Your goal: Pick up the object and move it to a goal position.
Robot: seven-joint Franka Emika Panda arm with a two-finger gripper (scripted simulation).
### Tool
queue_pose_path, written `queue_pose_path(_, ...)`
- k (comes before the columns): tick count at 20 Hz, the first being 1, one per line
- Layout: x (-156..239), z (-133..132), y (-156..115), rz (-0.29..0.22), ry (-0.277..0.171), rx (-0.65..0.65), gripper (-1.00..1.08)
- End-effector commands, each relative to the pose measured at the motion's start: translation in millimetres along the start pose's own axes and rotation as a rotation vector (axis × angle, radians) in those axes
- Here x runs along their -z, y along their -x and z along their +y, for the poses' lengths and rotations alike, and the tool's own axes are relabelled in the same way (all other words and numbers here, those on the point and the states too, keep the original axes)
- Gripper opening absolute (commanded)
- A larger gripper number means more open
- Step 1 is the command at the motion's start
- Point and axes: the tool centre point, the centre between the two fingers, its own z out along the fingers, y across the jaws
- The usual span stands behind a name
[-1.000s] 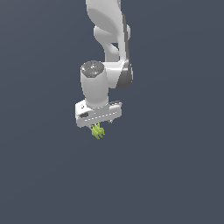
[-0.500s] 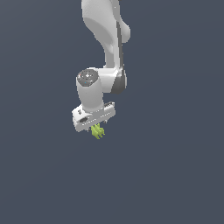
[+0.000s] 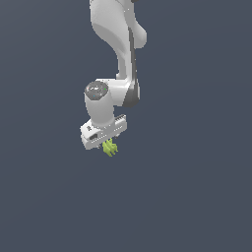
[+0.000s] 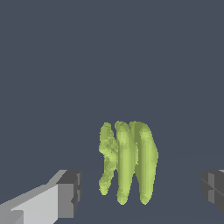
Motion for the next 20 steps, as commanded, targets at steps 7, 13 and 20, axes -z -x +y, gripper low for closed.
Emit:
queue_pose_path(7,-13.7,-0.3,0.3,0.000,0.000,0.001,1.00)
queue_pose_path(13,-43.3,-0.8,1.3,0.000,0.000,0.004,1.00)
queue_pose_path(20,-50.5,0.0,0.4,0.000,0.000,0.005,-1.00)
